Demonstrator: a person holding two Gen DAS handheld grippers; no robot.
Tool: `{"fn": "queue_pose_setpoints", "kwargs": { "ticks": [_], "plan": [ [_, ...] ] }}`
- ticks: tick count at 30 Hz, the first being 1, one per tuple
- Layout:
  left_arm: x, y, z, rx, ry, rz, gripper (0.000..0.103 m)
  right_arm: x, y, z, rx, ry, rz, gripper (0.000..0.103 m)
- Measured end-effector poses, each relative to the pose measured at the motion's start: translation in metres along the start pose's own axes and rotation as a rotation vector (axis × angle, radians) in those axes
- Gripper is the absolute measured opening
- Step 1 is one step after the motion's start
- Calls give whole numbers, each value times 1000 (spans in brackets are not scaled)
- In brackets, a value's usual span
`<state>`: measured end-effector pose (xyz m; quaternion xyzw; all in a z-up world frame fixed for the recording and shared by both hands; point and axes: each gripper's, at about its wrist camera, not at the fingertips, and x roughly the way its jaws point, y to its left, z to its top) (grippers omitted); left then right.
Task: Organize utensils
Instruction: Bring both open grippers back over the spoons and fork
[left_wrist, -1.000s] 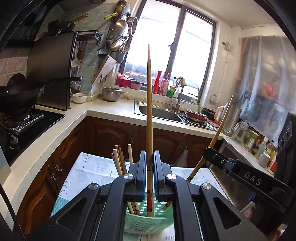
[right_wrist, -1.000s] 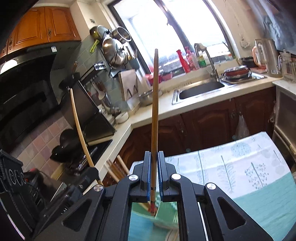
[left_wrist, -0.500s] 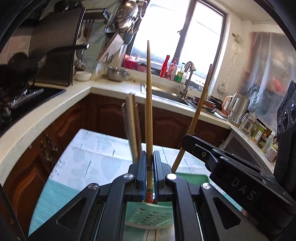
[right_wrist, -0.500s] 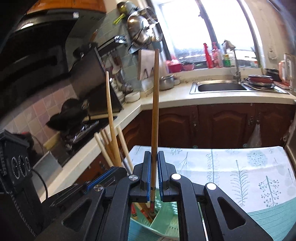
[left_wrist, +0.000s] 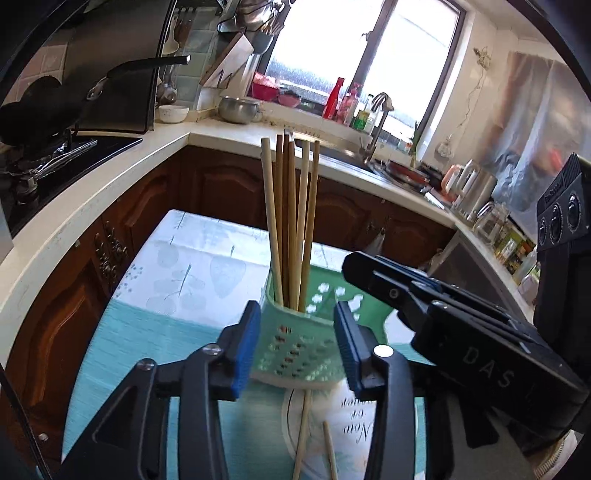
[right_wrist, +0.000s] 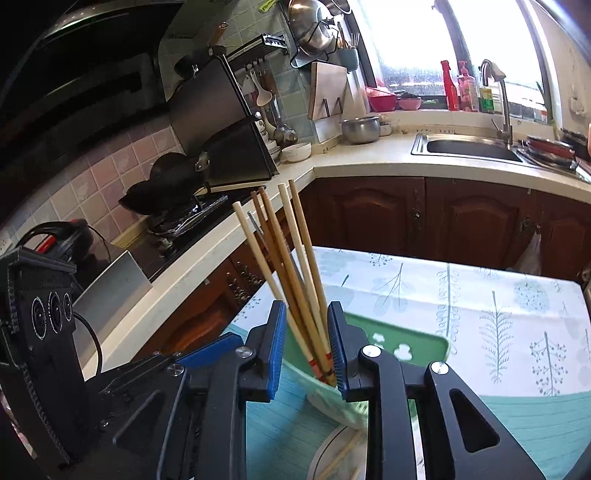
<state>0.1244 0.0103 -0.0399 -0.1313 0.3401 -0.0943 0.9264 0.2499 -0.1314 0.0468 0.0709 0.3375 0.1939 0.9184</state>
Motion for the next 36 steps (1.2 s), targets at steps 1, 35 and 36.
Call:
{"fn": "queue_pose_setpoints", "kwargs": {
  "ticks": [1, 35, 36],
  "plan": [
    [-5, -2, -2, 6, 14, 3, 44, -3, 2, -3, 11, 9, 0, 23],
    [-66, 8, -118, 48, 414, 4, 56, -131, 5, -180, 197, 379, -166, 23],
    [-68, 8, -121, 49, 419, 0, 56, -130, 6, -183, 194, 390, -165, 23]
  ]
}}
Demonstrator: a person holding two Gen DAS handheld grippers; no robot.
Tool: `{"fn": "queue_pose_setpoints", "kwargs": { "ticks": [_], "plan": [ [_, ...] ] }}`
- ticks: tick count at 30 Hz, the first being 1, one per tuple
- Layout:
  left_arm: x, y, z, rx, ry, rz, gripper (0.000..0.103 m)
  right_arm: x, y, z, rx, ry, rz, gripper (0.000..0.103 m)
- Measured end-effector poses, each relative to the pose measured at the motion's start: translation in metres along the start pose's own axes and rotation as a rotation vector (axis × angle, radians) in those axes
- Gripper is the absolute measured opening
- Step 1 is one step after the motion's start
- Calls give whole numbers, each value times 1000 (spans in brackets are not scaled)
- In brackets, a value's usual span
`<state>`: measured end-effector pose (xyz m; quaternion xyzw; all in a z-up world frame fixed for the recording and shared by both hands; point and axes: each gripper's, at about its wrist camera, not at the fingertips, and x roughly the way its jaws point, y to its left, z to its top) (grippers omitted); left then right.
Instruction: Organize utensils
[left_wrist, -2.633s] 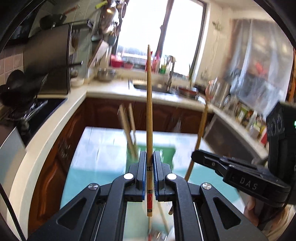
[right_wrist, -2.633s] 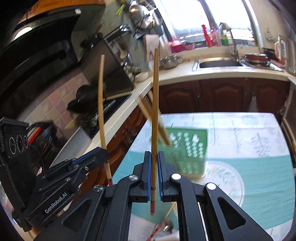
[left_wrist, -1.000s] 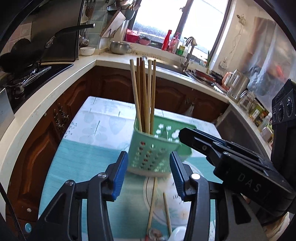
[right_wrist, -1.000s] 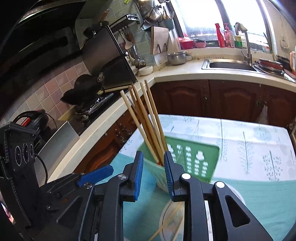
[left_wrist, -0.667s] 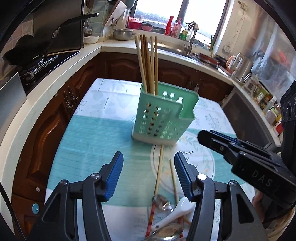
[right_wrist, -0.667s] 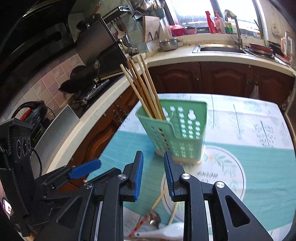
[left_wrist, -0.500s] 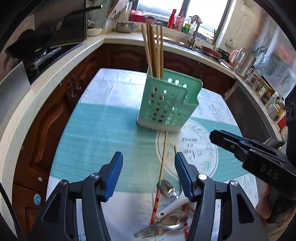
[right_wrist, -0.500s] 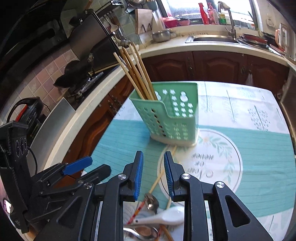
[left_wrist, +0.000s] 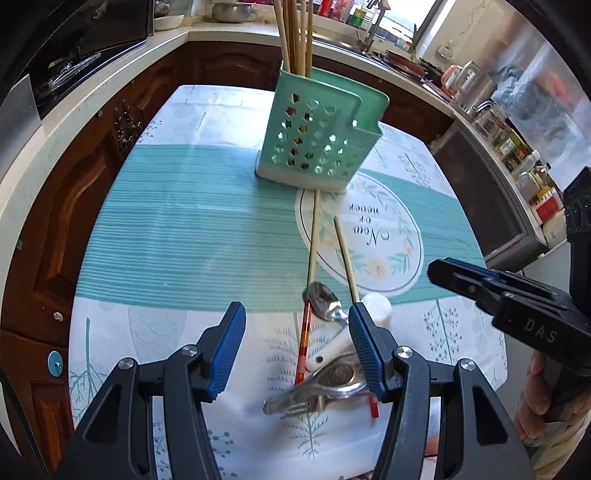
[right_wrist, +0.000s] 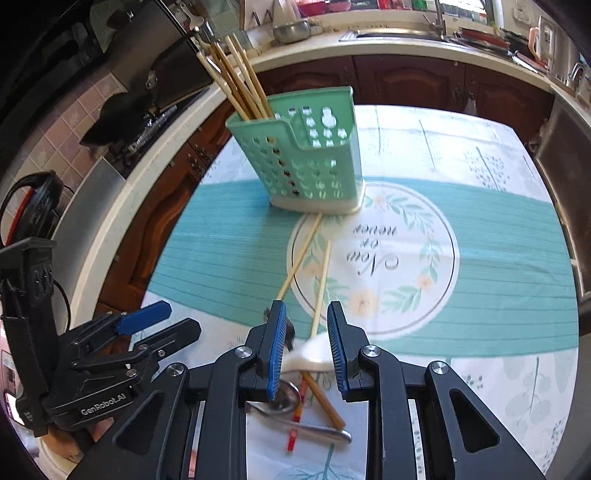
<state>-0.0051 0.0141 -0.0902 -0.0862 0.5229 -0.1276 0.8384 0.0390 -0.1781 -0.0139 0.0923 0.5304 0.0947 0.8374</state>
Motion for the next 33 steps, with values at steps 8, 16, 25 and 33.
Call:
{"fn": "queue_pose_setpoints", "kwargs": {
  "ticks": [8, 16, 25, 33],
  "plan": [
    [2, 8, -26, -7, 34, 6, 56, 12, 7, -33, -17, 67, 0, 23],
    [9, 10, -41, -1, 73, 5, 56, 24, 2, -52, 24, 128, 58, 23],
    [7, 31, -52, -115, 67, -62, 56, 53, -15, -71, 133, 212, 176, 23],
    [26, 49, -64, -236, 79, -179, 56, 66, -19, -77, 168, 186, 184, 20]
  ]
}}
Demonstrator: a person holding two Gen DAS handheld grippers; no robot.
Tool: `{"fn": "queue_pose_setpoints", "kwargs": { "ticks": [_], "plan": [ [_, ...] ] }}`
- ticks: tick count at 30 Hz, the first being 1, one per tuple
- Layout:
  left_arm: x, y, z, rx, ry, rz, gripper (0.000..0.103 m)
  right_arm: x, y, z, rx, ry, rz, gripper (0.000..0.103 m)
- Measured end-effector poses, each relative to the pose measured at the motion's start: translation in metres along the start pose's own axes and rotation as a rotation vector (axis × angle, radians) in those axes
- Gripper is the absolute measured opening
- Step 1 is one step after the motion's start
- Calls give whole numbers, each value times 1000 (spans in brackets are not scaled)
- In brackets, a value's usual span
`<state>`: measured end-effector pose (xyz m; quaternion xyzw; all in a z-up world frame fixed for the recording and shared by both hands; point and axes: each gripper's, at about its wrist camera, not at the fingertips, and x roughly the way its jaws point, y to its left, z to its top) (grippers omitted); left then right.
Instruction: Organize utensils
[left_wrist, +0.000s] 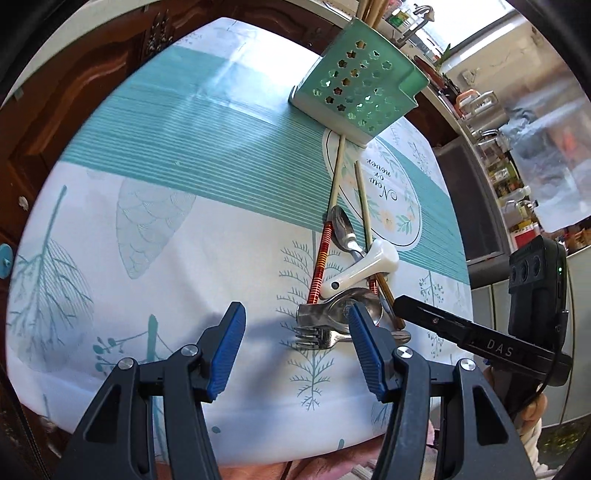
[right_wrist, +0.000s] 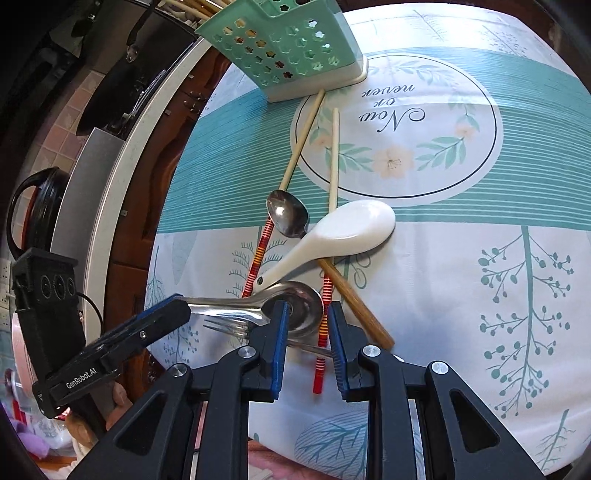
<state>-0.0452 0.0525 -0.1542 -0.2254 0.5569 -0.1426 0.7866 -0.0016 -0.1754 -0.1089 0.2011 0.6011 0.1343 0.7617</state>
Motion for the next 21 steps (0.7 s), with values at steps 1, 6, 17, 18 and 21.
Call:
{"fn": "queue_pose_setpoints", "kwargs": {
  "ticks": [1, 6, 17, 18, 21],
  "plan": [
    [2, 0, 0, -3, -1, -8, 56, 1, -1, 1, 3, -5, 0, 18],
    [12, -3, 0, -12, -27, -44, 55, -3, -2, 0, 5, -13, 13, 12],
    [35, 0, 3, -61, -26, -72, 24, -1, 0, 0, -26, 3, 48, 12],
    [36, 0, 3, -62, -26, -74, 18, 0, 0, 0, -35, 5, 51, 12],
    [35, 0, 4, -57, -42, -73, 9, 5, 2, 1, -55, 8, 48, 12]
  ]
}}
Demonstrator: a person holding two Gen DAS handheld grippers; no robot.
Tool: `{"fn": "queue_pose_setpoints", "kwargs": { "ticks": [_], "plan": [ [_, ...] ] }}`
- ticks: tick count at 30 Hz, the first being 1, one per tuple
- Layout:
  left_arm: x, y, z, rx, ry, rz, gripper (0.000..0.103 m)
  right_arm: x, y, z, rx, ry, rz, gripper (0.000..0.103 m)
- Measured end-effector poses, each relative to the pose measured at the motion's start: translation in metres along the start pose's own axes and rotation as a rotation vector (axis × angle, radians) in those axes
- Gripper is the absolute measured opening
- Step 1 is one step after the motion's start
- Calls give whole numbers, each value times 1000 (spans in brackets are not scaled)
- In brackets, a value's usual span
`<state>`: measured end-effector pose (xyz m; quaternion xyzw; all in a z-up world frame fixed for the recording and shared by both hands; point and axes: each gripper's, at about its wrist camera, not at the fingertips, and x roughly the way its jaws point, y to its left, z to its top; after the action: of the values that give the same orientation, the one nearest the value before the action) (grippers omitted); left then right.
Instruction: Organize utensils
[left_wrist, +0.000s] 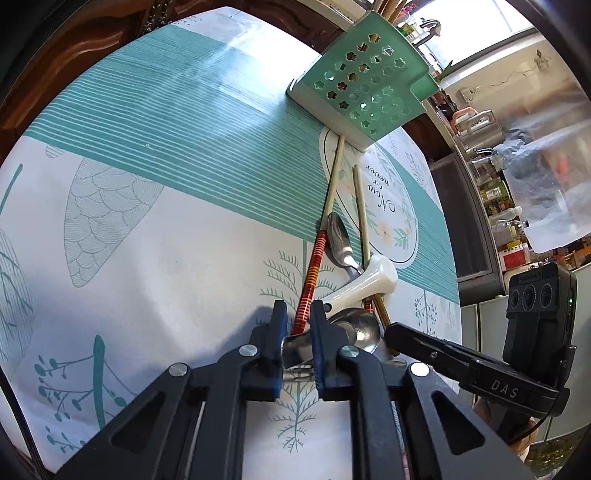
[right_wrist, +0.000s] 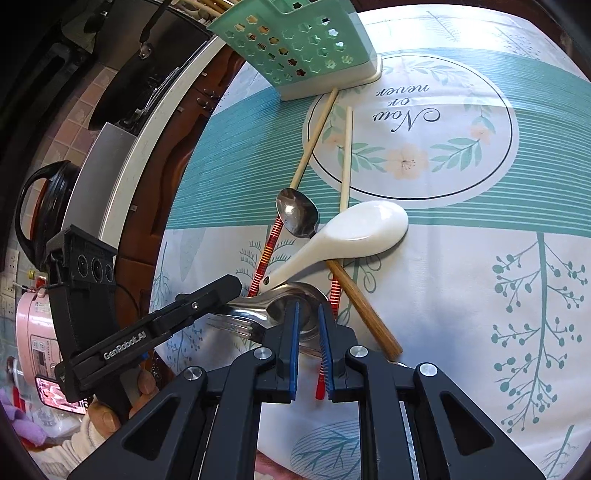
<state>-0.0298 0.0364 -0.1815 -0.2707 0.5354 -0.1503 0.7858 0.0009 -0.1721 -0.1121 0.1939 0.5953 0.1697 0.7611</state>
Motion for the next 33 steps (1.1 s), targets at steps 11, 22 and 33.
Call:
{"fn": "queue_pose_setpoints", "kwargs": {
  "ticks": [11, 22, 33],
  "plan": [
    [-20, -29, 10, 143, -102, 111, 3, 0, 7, 5, -85, -20, -5, 12],
    [-47, -31, 16, 178, -132, 169, 2, -7, 33, 5, -285, -126, -126, 15],
    [-59, -6, 25, 52, -95, 121, 7, -1, 75, 2, -667, -176, -377, 21]
  ]
}}
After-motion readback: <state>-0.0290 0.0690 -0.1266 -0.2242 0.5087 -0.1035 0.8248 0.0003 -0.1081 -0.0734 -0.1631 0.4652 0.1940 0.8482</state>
